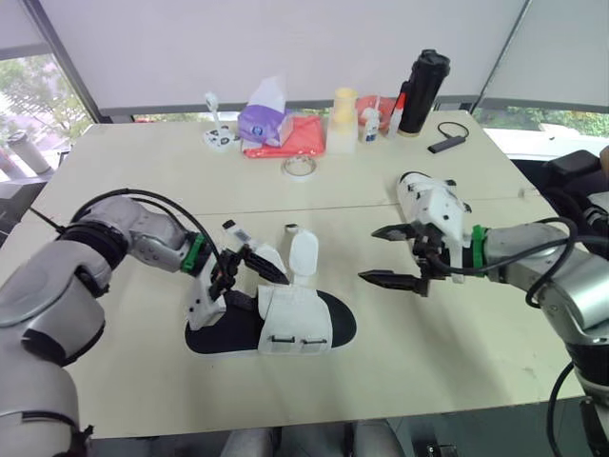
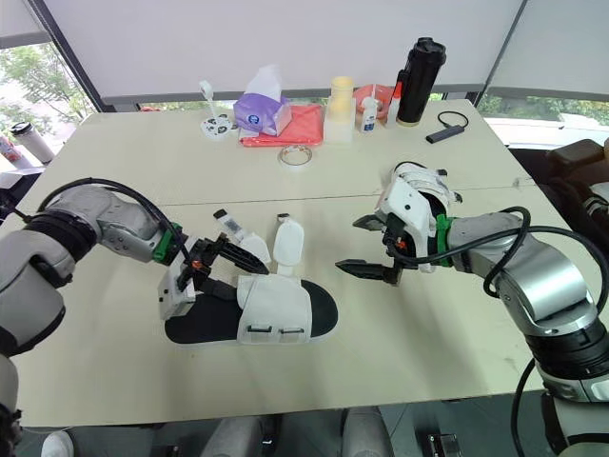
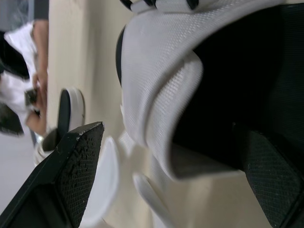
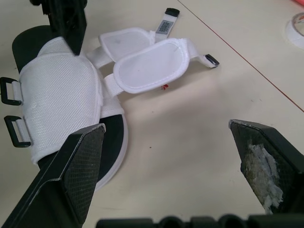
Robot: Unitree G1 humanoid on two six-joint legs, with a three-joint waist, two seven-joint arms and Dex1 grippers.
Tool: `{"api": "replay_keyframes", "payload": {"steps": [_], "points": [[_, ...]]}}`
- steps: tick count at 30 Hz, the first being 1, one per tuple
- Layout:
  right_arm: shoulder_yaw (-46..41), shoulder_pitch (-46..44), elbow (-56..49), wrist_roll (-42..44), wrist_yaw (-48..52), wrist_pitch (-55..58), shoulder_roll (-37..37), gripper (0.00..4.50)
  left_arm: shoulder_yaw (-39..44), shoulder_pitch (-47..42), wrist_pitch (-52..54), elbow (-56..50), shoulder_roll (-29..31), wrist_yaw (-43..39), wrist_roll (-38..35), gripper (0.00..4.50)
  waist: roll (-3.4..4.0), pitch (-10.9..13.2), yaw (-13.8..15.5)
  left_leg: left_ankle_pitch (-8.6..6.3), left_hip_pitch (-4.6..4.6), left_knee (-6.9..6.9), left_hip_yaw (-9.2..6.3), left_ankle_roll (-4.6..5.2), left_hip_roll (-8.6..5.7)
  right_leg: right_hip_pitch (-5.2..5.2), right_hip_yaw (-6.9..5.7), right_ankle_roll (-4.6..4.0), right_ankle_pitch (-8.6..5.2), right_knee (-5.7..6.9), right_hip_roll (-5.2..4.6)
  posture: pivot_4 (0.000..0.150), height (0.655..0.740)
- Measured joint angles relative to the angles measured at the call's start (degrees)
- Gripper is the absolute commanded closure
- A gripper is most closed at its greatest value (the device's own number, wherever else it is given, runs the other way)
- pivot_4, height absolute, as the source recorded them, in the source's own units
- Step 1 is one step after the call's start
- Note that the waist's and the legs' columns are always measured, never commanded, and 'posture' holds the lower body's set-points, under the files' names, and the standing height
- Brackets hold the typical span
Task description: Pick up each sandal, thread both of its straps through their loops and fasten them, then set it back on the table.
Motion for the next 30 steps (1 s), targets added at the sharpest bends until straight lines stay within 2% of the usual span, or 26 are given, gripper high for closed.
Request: {"api": "replay_keyframes", "payload": {"steps": [4,6,7,9,11,12,15,17,24,30], "points": [[0.34,-0.08,0.06,-0.4,0.06,-0.3,0.35,0.0,-4.26,0.01,0.02,2.4,1.73,-5.59,-9.61,0.02,0.0,0.0,0.09,0.0,0.0,0.12,-0.01,0.0,0.0,0.01,0.0,0.0,0.0,0.07,0.0,0.15,0.74],[0.58,-0.33,0.11,-0.56,0.2,-0.59,0.53,0.0,-5.89,2.91,4.7,-0.39,4.92,-15.55,-23.14,0.02,0.04,-0.02,-0.28,0.0,0.02,0.12,0.0,0.0,0.02,0.01,0.05,-0.01,0.0,0.1,-0.01,0.15,0.74],[0.68,-0.47,0.16,-0.72,0.22,-0.77,0.63,0.0,-3.82,7.07,12.46,-5.78,7.54,-25.51,-34.44,0.02,0.15,-0.08,-0.61,0.0,0.05,0.1,0.02,0.0,0.05,0.01,0.12,-0.03,-0.01,0.16,-0.01,0.15,0.74],[0.91,-0.76,0.22,-0.96,0.21,-1.02,0.89,0.0,3.04,14.37,37.98,-17.68,11.2,-46.97,-56.65,0.02,0.17,-0.07,-1.1,0.01,0.05,0.11,-0.11,-0.01,0.15,0.0,0.08,-0.07,-0.02,0.29,0.02,0.15,0.74],[1.1,-0.81,0.11,-0.97,0.32,-1.16,1.2,0.0,8.64,18.38,61.23,-24.94,15.36,-61.77,-68.88,0.02,0.14,-0.04,-1.53,0.01,0.05,0.13,-0.11,-0.01,0.17,-0.03,0.09,-0.13,0.02,0.28,0.12,0.15,0.74],[1.11,-0.72,0.17,-1.01,0.34,-1.15,1.19,0.0,11.17,20.28,69.75,-27.26,17.05,-66.54,-72.16,0.02,0.19,-0.05,-1.71,0.01,0.1,0.12,-0.08,0.0,0.16,-0.03,0.13,-0.12,0.01,0.29,0.11,0.15,0.74],[1.24,-0.76,0.2,-1.06,0.32,-1.15,1.39,0.0,19.65,25.59,85.35,-32.64,17.79,-73.35,-76.43,0.02,0.24,-0.06,-1.57,0.01,0.13,0.09,-0.05,0.0,0.17,-0.03,0.15,-0.13,0.0,0.29,0.16,0.15,0.74],[1.66,-0.79,0.17,-1.13,0.33,-1.15,1.47,0.0,25.0,29.06,91.34,-35.44,17.59,-74.89,-77.06,0.02,0.22,-0.05,-1.37,0.01,0.12,0.1,-0.05,0.01,0.16,-0.01,0.15,-0.13,0.01,0.27,0.16,0.15,0.74],[2.06,-0.85,0.09,-1.06,0.84,-1.03,1.61,0.0,39.5,36.01,104.63,-44.57,17.1,-76.78,-77.25,0.02,0.21,-0.05,-1.31,0.01,0.11,0.09,-0.05,0.01,0.18,-0.02,0.15,-0.13,0.01,0.23,0.15,0.15,0.74],[2.38,-0.09,-0.2,-0.93,1.17,-0.92,2.01,0.0,50.57,38.16,114.17,-46.05,12.63,-74.33,-77.45,0.02,0.21,-0.05,-1.27,0.01,0.1,0.08,-0.04,0.01,0.17,-0.02,0.15,-0.13,0.01,0.17,0.14,0.15,0.74]]}}
